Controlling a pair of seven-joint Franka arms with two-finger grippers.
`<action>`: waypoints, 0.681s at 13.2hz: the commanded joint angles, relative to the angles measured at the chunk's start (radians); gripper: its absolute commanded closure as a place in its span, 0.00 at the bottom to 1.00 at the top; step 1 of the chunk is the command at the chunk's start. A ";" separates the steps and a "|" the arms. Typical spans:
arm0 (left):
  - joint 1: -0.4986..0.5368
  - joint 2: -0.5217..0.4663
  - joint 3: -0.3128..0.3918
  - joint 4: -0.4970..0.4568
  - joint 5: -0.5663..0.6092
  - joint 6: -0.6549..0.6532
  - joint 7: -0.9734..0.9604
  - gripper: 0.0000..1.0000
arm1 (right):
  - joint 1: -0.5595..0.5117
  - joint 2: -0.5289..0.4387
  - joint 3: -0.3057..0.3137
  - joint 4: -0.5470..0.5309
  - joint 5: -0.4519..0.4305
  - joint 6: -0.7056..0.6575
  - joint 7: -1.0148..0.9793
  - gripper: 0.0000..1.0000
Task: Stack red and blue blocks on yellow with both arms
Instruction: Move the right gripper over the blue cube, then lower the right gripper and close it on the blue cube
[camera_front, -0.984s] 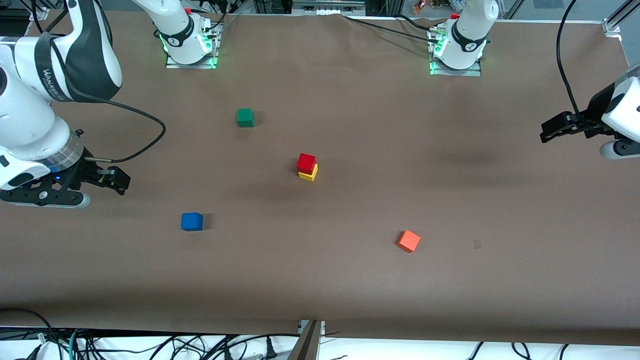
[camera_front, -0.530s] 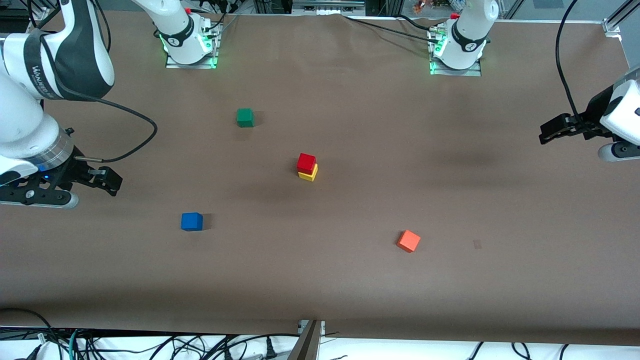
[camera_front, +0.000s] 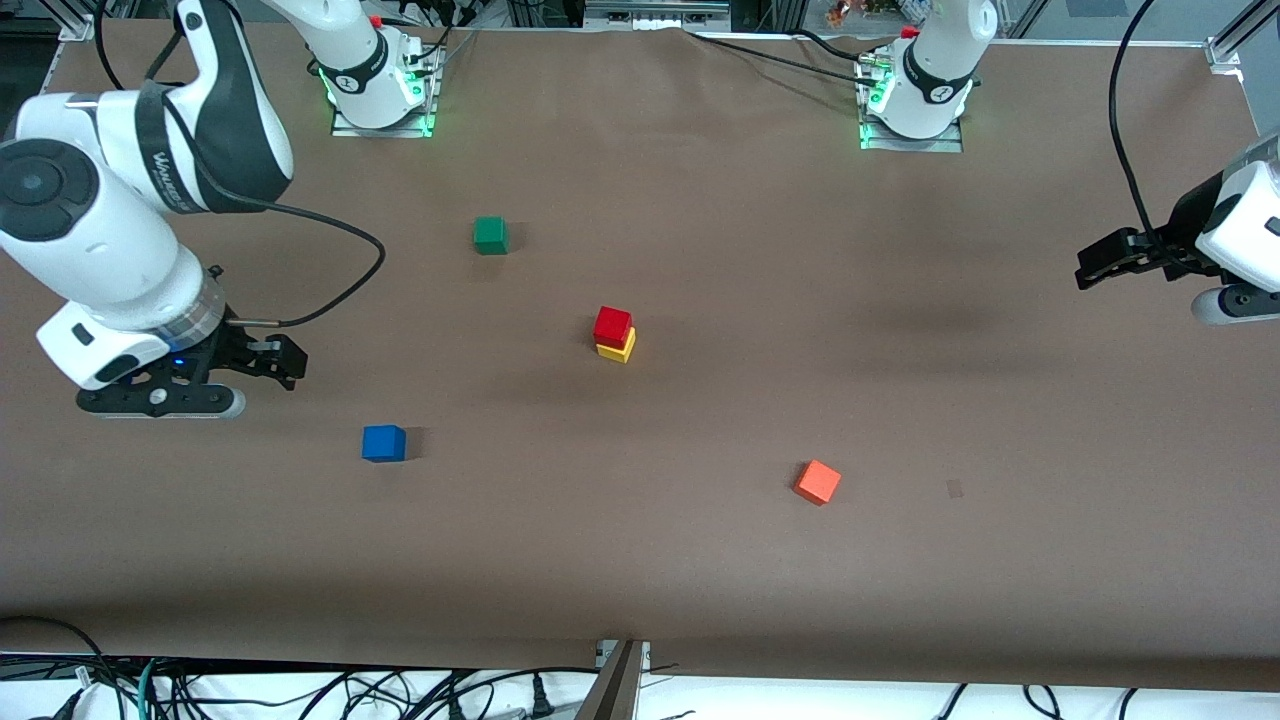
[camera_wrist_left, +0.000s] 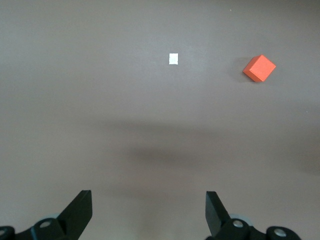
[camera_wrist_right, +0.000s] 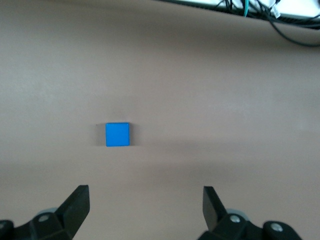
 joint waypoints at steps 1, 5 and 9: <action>0.004 0.012 -0.001 0.026 -0.023 -0.001 0.024 0.00 | -0.015 -0.002 -0.001 -0.012 0.009 -0.002 -0.019 0.00; 0.007 0.018 -0.001 0.026 -0.025 -0.001 0.024 0.00 | -0.026 0.123 -0.003 0.040 0.137 0.014 -0.071 0.00; 0.009 0.027 -0.001 0.036 -0.026 -0.003 0.024 0.00 | -0.024 0.323 -0.001 0.112 0.143 0.102 -0.054 0.00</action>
